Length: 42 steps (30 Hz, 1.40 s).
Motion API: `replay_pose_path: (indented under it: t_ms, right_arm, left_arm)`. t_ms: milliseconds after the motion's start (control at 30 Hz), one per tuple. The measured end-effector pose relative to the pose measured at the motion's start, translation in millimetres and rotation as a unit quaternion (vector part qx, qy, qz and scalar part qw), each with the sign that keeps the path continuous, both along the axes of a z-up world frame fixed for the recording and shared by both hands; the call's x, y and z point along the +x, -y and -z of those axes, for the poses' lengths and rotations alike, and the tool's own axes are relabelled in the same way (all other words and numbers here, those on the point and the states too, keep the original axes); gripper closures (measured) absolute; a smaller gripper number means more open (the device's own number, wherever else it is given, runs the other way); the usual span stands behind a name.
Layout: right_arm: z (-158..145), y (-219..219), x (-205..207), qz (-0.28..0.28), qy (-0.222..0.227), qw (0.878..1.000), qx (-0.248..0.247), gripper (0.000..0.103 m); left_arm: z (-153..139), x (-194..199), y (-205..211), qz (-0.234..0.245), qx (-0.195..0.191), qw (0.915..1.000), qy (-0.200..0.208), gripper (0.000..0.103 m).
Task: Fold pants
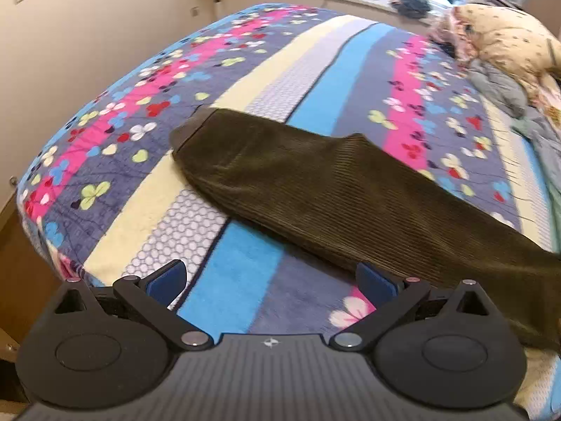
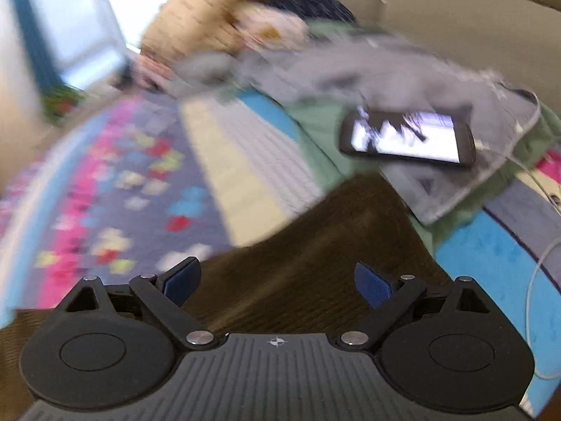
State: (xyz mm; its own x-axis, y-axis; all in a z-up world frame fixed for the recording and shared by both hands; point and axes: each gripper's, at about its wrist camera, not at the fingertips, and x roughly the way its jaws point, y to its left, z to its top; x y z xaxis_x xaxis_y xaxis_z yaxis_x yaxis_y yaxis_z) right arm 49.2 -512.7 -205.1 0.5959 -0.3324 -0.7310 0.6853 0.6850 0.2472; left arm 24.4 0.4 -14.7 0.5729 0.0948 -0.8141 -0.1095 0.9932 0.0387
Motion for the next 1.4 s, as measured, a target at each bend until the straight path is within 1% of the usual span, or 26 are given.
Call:
replay_pose_path:
  t_ms: [33,100,167,233,267,300,367,433,467,500,533,600,667,700,733,767,800,867,900,933,1000,1033,1100,1233,1300,1400]
  right_arm:
    - [8,4,15,0.001,-0.016,1.0,-0.001,0.008]
    - [23,6,37,0.002,-0.044,0.998,-0.04,0.008]
    - [41,1,47,-0.003,-0.076,0.995,-0.07,0.006]
    - [64,0,55,-0.012,-0.113,0.991,-0.074,0.004]
    - [74,0,61,-0.019,-0.129,0.988,-0.081,0.001]
    - [79,2,66,-0.018,-0.132,0.987,-0.087,0.0]
    - [77,14,83,0.021,-0.145,0.988,-0.047,0.0]
    - [70,23,99,0.058,-0.174,0.983,-0.009,0.0]
    - [67,26,104,0.061,-0.184,0.981,-0.002,0.0]
    - [64,25,101,0.058,-0.184,0.981,-0.001,0.001]
    - [62,22,91,0.049,-0.168,0.984,-0.002,0.001]
    - [59,16,63,0.046,-0.16,0.986,0.001,0.001]
    - [49,2,23,0.047,-0.115,0.992,0.003,0.001]
    - [47,-8,1,0.033,-0.089,0.996,0.002,0.001]
    - [51,-16,-13,0.02,-0.082,0.996,0.001,0.001]
    - [68,-21,-21,0.008,-0.104,0.995,0.007,0.001]
    - [83,-26,-23,-0.002,-0.13,0.992,0.002,0.0]
    - [85,-41,-24,-0.013,-0.115,0.992,-0.056,0.001]
    - [83,-43,-26,-0.017,-0.116,0.991,-0.062,0.001]
    - [79,-40,-29,-0.02,-0.115,0.992,-0.047,0.001]
    - [66,-29,-34,-0.015,-0.12,0.993,-0.014,0.001]
    - [56,-26,-39,-0.005,-0.11,0.994,-0.013,0.001]
    - [28,-28,-52,0.007,-0.069,0.997,-0.023,0.001]
    - [-22,-45,-78,-0.006,0.01,1.0,-0.017,0.001]
    - [-39,-55,-97,-0.014,0.037,0.999,-0.011,0.001]
    - [-50,-56,-124,-0.013,0.048,0.999,0.011,0.001]
  left_arm:
    - [-2,-4,1,0.001,0.002,1.0,0.005,0.0]
    - [-1,-5,2,-0.016,0.005,0.9998,0.006,0.0]
    - [5,-1,2,-0.019,-0.001,0.9998,-0.008,0.0]
    - [12,5,0,-0.016,0.002,0.9994,-0.031,0.0]
    - [12,7,-1,-0.01,0.007,0.9994,-0.034,0.0]
    - [11,7,-2,-0.008,0.017,0.9994,-0.029,0.0]
    - [6,3,-9,-0.026,0.029,0.9992,-0.012,0.0]
    - [0,2,-14,-0.035,0.025,0.999,-0.013,0.0]
    - [-3,2,-15,-0.031,0.021,0.9992,-0.017,0.0]
    - [-7,-1,-15,-0.025,0.017,0.9995,-0.013,0.0]
    - [-11,-7,-17,-0.02,0.011,0.9997,0.002,0.0]
    - [-14,-13,-15,-0.023,0.013,0.9995,0.015,0.0]
    - [-13,-17,-11,-0.008,0.016,0.9998,0.012,0.0]
    - [-13,-20,-10,-0.002,0.015,0.9998,0.013,0.0]
    - [-11,-22,-8,-0.001,0.012,0.9998,0.014,0.0]
    - [-10,-24,-6,0.003,0.007,0.9998,0.016,0.0]
    - [-7,-24,-3,0.01,0.006,0.9998,0.014,0.0]
    - [-2,-24,5,0.02,0.013,0.9996,0.013,0.0]
    - [0,-25,8,0.012,0.02,0.9997,0.008,0.0]
    - [0,-27,9,0.009,0.016,0.9998,0.002,0.0]
    - [-8,-32,12,0.032,-0.004,0.9995,0.004,0.0]
    - [-15,-36,13,0.036,-0.006,0.9993,0.014,0.0]
    - [-27,-41,12,0.033,-0.012,0.9988,0.035,0.0]
    - [-39,-42,12,0.049,-0.049,0.9965,0.047,0.0]
    - [-41,-43,16,0.063,-0.05,0.9952,0.056,0.0]
    - [-41,-38,25,0.074,-0.056,0.9942,0.055,0.0]
